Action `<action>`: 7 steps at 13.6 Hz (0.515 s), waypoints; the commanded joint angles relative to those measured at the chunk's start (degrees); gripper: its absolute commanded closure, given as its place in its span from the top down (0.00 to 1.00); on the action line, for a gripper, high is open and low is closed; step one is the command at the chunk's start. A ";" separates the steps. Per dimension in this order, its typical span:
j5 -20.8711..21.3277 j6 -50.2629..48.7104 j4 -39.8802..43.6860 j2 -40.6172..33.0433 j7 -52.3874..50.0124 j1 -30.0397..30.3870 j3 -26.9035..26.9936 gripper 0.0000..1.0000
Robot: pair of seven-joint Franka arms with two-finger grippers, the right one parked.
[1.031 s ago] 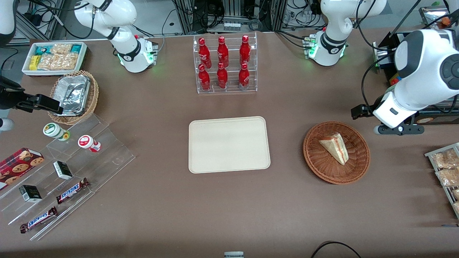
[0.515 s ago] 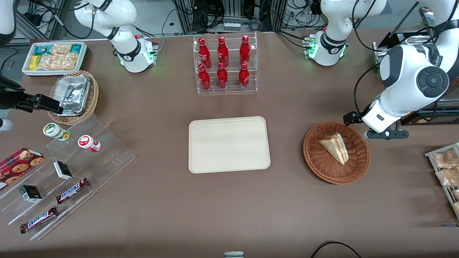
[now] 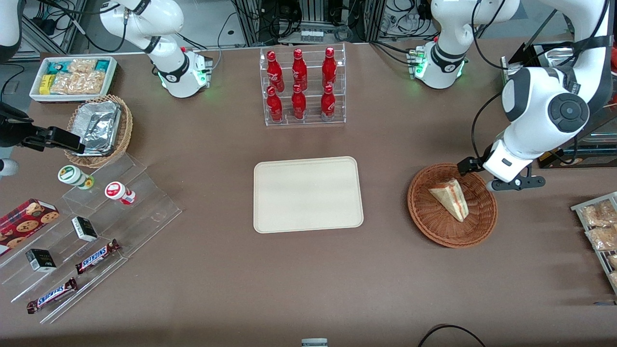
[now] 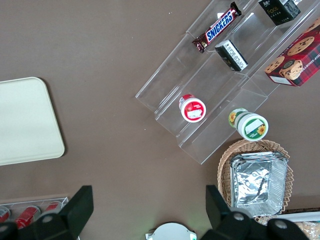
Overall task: Place sandwich from basket to tray
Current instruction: 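Lower the open left gripper around the sandwich and close on it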
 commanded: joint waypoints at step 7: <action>0.63 8.39 -0.53 4.12 -21.68 -2.56 -1.10 1.00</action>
